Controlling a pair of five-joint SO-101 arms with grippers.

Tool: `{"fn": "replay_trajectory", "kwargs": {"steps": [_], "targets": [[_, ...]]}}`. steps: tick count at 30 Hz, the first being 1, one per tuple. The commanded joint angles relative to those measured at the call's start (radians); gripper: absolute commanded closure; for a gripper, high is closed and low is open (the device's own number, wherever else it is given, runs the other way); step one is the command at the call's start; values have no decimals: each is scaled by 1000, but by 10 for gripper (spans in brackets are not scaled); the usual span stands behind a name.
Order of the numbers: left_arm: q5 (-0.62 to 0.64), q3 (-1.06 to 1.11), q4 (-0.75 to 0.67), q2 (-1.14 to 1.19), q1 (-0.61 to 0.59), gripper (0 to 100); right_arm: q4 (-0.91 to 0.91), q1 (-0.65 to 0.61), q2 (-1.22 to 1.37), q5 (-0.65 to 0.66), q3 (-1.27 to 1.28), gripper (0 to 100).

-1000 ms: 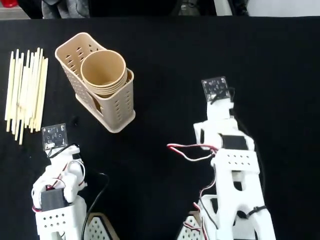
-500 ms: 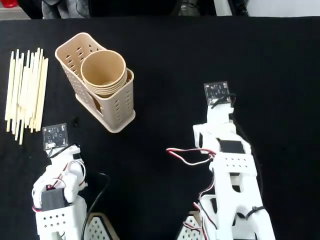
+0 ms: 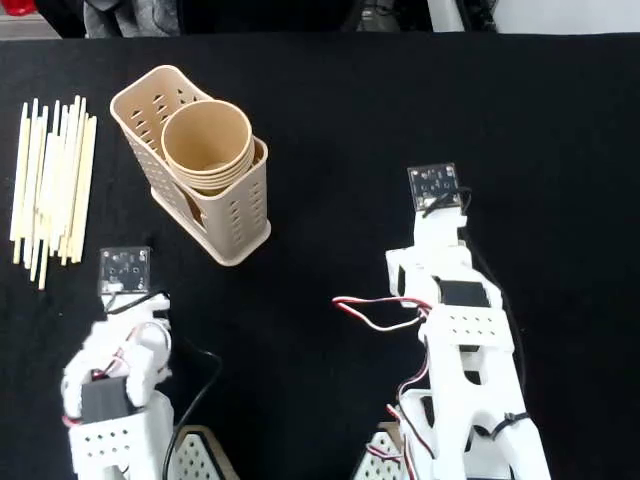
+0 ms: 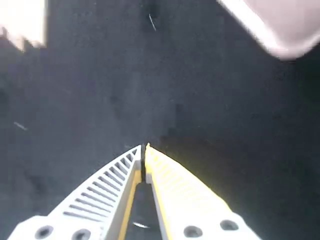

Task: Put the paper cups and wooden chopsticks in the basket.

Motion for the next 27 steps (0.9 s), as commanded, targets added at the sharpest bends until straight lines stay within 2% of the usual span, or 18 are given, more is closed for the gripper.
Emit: {"fn": "replay_trajectory", "kwargs": {"steps": [1, 5, 7, 10, 14, 20, 24, 27], "targets": [[-167, -251, -64, -6, -136, 968, -9, 5, -19, -8, 2, 913], [-158, -433, -204, 8, -140, 966, -9, 6, -19, -6, 4, 913], [-114, -503, -247, 57, -139, 941, -9, 5, -19, -3, 4, 913], [-34, -591, -298, 241, -145, 883, -9, 6, -19, -3, 5, 913], [15, -766, -339, 609, -137, 880, -17, 0, -19, -2, 16, 913], [21, -1176, -207, 1126, -77, 852, -17, 0, -19, -2, 18, 913], [21, -1429, -80, 1379, -47, 773, -17, 0, -19, -2, 18, 913], [21, -1575, -37, 1508, -45, 752, -17, 0, -19, -2, 18, 913]]}}
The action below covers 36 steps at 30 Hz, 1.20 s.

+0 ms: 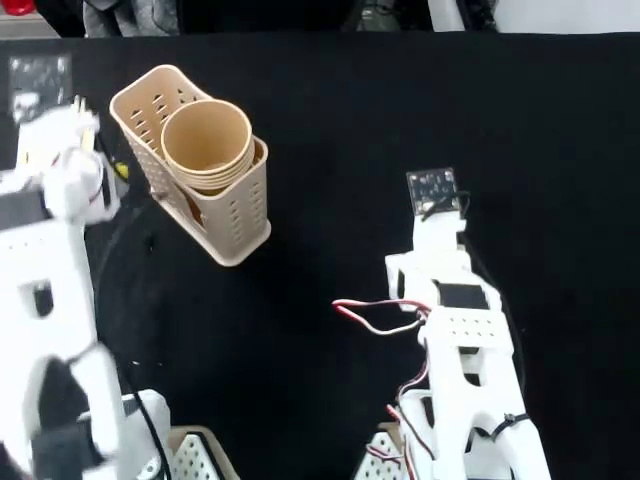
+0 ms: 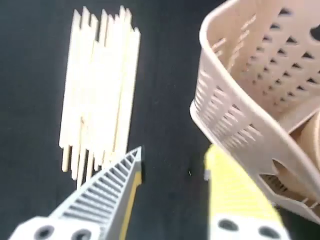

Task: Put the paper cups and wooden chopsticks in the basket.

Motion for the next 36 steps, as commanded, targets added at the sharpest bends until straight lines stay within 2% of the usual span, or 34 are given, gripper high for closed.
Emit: {"fn": "replay_trajectory", "kwargs": {"steps": [1, 5, 10, 17, 22, 29, 31, 36], "targets": [[11, -275, 54, 192, 15, 749, -17, 0, -19, -2, -4, 913], [17, -374, 68, 241, 15, 747, -17, 0, -19, -2, -5, 913], [115, -438, 60, 224, 15, 746, -17, 0, -19, -2, -7, 913], [292, -447, -115, 339, 13, 746, -17, 0, -19, -2, -5, 913], [299, -481, -140, 474, 16, 746, -18, 0, -19, -2, -5, 913], [299, -499, -133, 580, 79, 756, -18, 0, -19, -2, -7, 913], [301, -498, -129, 583, 102, 795, -18, 0, -19, -2, -7, 913], [301, -507, -43, 578, 151, 980, -18, 0, -19, -2, -7, 913]]}}
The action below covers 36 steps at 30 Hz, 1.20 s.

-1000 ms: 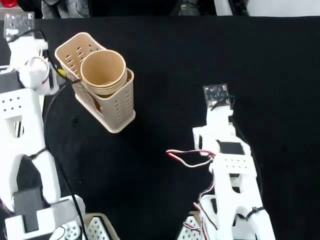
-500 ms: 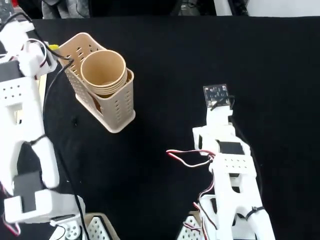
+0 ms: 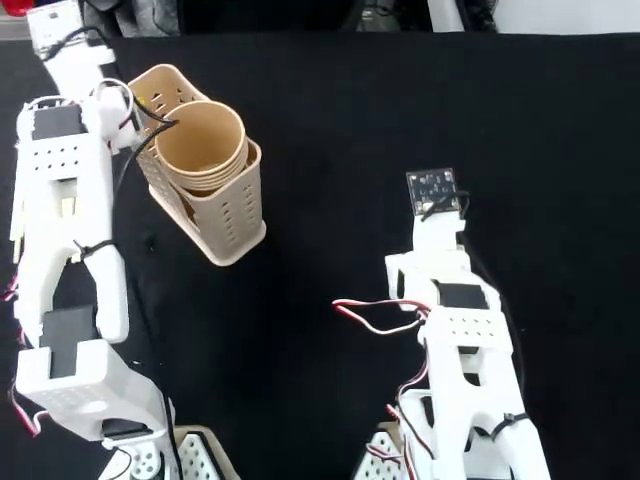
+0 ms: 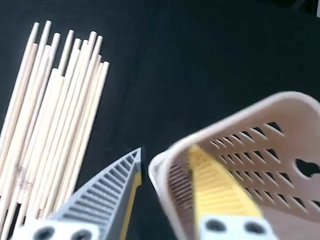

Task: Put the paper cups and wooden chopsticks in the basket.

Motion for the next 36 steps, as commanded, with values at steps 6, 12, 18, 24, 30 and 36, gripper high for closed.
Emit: {"fn": "replay_trajectory", "kwargs": {"steps": [6, 12, 18, 24, 30, 36], "targets": [[167, -125, 275, -9, 71, 970, -18, 0, -19, -2, -7, 913], [219, -280, 503, -2, 91, 971, -18, 5, -19, 0, -7, 913], [250, -344, 638, 0, 156, 970, -18, 6, -19, 0, -7, 913], [255, -343, 644, 18, 88, 960, -18, 8, -19, 0, -7, 913], [256, -306, 687, 44, 82, 810, -18, 8, -19, 0, -5, 913], [250, -217, 687, -25, 81, 797, -18, 8, -19, 0, -4, 913]]}}
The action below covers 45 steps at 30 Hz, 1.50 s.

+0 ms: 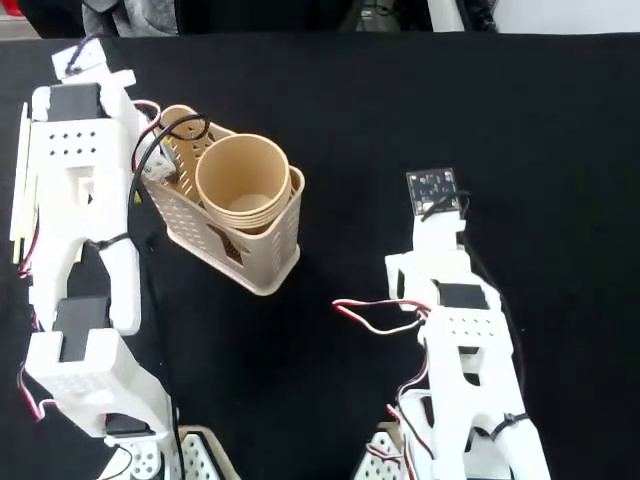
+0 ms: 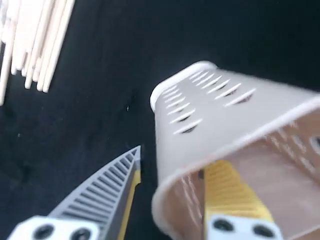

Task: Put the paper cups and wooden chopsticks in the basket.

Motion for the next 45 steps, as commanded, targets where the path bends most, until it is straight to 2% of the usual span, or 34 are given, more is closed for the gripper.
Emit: {"fn": "replay_trajectory", "kwargs": {"steps": [1, 9, 16, 24, 27, 30, 34, 38, 40, 42, 45], "targets": [[0, 41, 9, -94, -8, 797, -18, 8, -19, 0, -4, 913], [-98, 165, 9, -279, -21, 797, -18, 2, -18, 0, -2, 913], [-163, 251, 9, -353, -38, 797, -18, 3, -18, 0, -2, 913], [-166, 5, 6, -354, -1, 796, 25, 11, -58, 0, -58, 913], [-166, -71, 5, -354, 2, 796, 219, 2, -173, -5, -209, 913], [-169, -71, -20, -353, -1, 796, 423, -75, -300, -8, -415, 913], [-250, 18, -68, -353, 2, 798, 551, -160, -369, -25, -697, 910], [-318, 143, -132, -353, -2, 798, 589, -250, -262, -101, -897, 907], [-354, 200, -172, -354, -4, 799, 618, -293, -163, -127, -993, 874], [-390, 243, -195, -362, -5, 800, 683, -324, -48, -175, -1118, 841], [-427, 259, -195, -364, -5, 801, 816, -356, 134, -195, -1354, 843]]}}
